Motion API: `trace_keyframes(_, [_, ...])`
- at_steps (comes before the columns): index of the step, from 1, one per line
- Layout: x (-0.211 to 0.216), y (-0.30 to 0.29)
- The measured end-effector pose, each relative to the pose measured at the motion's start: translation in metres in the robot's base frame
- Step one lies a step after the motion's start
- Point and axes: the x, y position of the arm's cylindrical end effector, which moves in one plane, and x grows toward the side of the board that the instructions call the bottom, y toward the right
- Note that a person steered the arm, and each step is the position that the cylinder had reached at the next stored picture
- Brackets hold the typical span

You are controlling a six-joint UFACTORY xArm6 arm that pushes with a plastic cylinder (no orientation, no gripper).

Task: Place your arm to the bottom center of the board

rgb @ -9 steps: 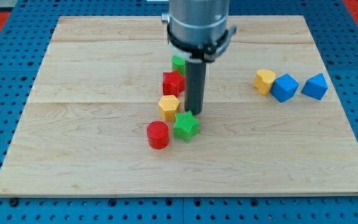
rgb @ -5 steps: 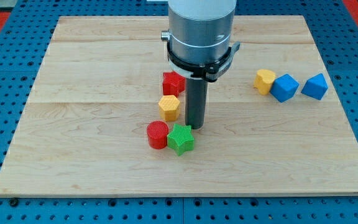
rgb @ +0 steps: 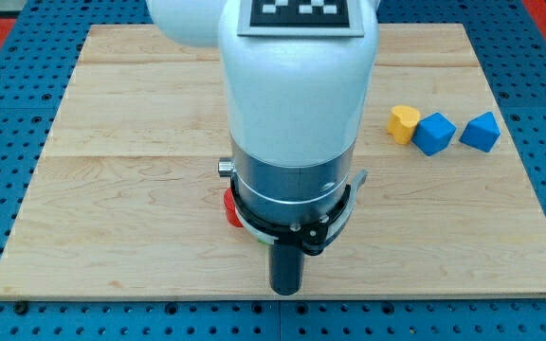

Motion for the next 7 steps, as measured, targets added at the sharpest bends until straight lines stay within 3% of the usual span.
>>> trace_keyframes(1, [-0.002,-0.02])
trace_keyframes(2, [-0.038,-0.078])
trace_keyframes(3, [-0.038,-0.081])
trace_keyframes(4, [-0.077,-0.081])
trace_keyframes(6, [-0.078,-0.081])
trace_keyframes(7, [-0.078,-0.054])
